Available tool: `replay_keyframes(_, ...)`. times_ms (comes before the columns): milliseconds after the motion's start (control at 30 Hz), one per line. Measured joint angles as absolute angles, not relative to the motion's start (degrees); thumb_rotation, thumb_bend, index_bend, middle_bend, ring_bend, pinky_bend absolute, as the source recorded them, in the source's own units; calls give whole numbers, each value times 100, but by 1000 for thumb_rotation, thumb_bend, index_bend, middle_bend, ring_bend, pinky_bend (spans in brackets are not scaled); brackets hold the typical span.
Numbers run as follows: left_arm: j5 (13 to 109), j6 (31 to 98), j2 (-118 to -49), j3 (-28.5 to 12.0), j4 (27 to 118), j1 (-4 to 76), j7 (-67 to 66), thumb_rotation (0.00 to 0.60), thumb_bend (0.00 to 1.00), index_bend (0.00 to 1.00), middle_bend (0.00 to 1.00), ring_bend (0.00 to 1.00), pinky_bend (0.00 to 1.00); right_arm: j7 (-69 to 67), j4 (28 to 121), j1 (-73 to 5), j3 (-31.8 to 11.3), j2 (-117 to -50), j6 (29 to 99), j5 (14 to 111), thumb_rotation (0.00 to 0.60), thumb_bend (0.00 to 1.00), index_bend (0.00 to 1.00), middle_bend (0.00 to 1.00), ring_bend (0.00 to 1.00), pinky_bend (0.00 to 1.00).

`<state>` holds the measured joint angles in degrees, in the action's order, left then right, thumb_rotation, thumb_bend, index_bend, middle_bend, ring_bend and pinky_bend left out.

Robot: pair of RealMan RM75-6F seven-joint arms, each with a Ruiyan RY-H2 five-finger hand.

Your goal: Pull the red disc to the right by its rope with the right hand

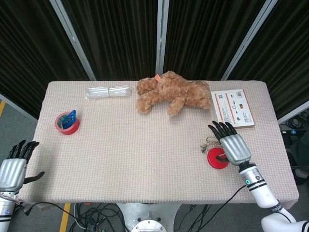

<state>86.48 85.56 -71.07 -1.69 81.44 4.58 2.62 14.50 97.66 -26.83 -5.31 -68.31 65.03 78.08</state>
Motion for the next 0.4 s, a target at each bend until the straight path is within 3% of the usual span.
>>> replay_keyframes(200, 8681, 8616, -7080, -187, 8189, 458, 263, 600, 14, 132, 123, 24, 119, 1342, 9674, -2296, -446, -6730, 7226, 8049, 600, 0, 0, 0, 0, 0)
replay_keyframes(400, 8735, 8676, -7030, -201, 8305, 463, 213, 600, 15, 132, 123, 24, 119, 1238, 9249, -1393, -36, -6658, 8166, 8248, 600, 0, 0, 0, 0, 0)
